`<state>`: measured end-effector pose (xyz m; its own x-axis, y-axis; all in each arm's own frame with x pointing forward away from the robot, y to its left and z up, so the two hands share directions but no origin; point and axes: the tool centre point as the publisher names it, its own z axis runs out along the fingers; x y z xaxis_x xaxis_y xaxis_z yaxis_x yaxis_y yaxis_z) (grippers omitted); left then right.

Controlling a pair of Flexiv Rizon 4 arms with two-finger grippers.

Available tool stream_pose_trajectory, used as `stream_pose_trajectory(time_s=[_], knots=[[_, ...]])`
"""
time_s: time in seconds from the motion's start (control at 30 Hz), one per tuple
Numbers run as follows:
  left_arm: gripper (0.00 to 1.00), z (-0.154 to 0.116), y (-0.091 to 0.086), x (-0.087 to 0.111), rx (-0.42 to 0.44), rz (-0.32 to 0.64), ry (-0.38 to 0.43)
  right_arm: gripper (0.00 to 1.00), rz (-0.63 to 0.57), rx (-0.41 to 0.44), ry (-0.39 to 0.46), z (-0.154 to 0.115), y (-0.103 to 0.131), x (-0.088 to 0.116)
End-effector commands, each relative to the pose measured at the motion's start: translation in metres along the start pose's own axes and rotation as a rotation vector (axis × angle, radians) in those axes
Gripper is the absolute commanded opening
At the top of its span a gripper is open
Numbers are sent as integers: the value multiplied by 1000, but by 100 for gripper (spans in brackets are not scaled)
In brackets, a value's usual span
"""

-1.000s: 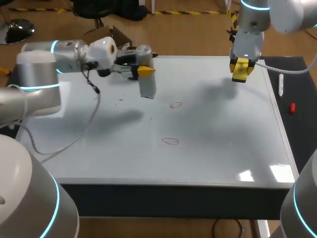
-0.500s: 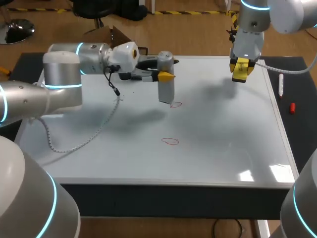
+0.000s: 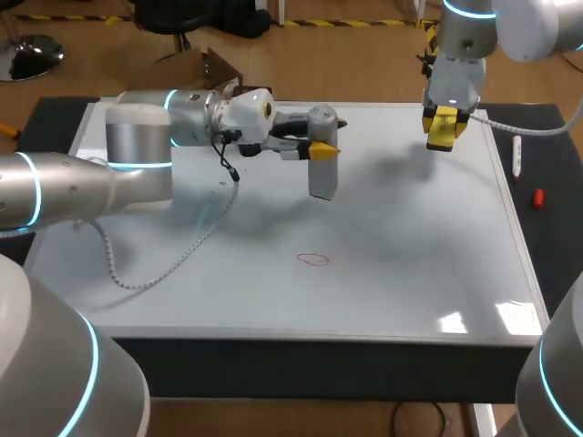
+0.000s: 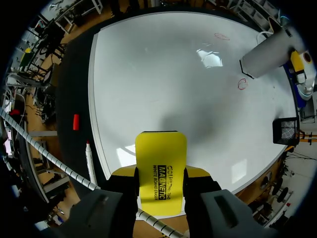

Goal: Pick up the inspection probe, press it on each red-marked spot on the whiteboard one by one, put down the probe, pick up the eraser, and wipe off all the red marks.

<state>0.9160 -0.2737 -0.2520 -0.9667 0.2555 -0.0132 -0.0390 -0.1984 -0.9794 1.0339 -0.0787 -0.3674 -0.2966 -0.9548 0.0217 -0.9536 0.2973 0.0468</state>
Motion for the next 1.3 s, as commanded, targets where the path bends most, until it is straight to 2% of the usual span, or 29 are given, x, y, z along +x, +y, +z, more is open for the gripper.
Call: stream_pose_trajectory(time_s=[0.03, 0.57, 1.3], knots=[[0, 2, 5, -3, 3, 5, 1, 0, -2, 0, 4, -1, -1, 0], [0, 3, 20, -7, -10, 21, 14, 0, -2, 0, 4, -1, -1, 0], [0, -4, 35, -9, -8, -26, 27, 0, -2, 0, 4, -1, -1, 0]])
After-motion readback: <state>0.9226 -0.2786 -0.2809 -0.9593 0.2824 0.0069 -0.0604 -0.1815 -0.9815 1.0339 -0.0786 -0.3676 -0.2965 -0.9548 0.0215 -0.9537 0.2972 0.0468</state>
